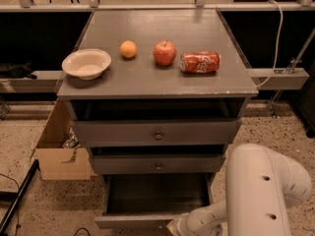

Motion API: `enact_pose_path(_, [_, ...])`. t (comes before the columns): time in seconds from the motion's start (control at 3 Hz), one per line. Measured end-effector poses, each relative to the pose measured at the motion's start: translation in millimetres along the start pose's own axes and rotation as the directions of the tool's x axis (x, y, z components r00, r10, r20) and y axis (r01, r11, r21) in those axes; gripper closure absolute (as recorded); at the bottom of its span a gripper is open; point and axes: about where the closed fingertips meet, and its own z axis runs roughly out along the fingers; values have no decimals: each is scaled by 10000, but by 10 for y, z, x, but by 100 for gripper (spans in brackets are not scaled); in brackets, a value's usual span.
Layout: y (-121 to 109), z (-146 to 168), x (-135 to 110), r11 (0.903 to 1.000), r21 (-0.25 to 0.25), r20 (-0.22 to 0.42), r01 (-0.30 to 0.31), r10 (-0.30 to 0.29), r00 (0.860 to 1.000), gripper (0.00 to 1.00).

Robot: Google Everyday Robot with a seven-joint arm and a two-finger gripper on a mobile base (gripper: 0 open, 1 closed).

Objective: Close bottom drawer

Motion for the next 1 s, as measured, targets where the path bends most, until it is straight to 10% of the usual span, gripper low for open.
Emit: enact_pose_path(1.0, [-240, 247, -41, 9984, 167, -38, -544, 544, 9985, 100])
